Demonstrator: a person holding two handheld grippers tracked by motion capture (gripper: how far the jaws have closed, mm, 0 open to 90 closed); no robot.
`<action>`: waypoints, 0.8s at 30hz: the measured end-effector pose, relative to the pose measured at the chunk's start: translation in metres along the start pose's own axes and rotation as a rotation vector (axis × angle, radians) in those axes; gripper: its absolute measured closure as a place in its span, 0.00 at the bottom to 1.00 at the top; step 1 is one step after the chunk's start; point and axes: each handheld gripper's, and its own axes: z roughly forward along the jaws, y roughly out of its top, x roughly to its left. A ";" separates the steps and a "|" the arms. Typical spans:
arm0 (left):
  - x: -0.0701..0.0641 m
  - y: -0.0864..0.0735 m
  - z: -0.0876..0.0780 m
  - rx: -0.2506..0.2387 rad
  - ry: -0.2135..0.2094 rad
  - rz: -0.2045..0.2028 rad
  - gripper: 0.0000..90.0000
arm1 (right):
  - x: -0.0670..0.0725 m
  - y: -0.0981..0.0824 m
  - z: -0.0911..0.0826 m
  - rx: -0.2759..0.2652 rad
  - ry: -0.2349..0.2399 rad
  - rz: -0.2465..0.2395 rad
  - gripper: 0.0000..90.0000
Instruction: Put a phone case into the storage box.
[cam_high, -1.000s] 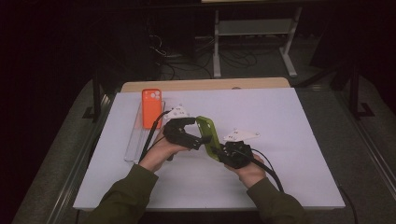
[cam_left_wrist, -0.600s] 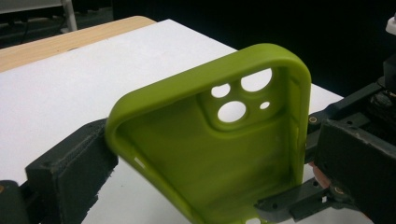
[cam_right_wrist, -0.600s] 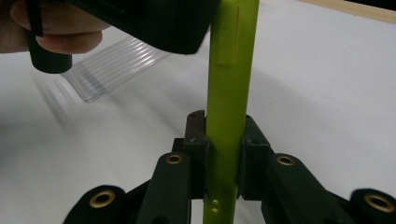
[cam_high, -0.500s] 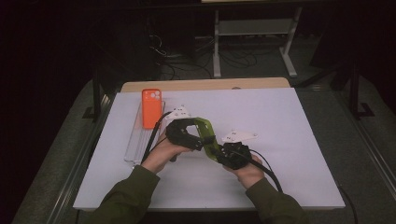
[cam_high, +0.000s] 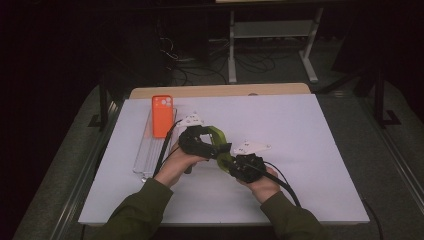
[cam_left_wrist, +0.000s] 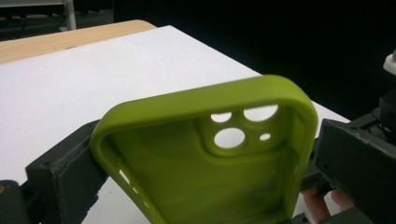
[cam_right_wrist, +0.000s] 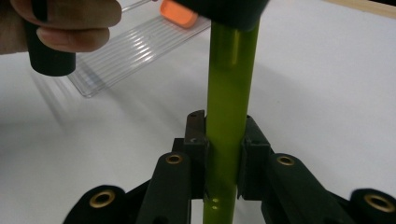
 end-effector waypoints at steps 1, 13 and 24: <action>0.000 0.000 0.000 0.001 0.000 -0.005 0.00 | 0.000 0.000 0.001 0.005 0.001 0.003 0.84; 0.000 0.001 -0.002 -0.015 0.031 -0.006 0.13 | 0.000 -0.002 0.003 0.011 -0.009 -0.001 0.84; -0.004 0.004 -0.003 -0.020 0.043 0.014 0.15 | -0.001 -0.002 0.003 0.011 -0.027 -0.023 0.83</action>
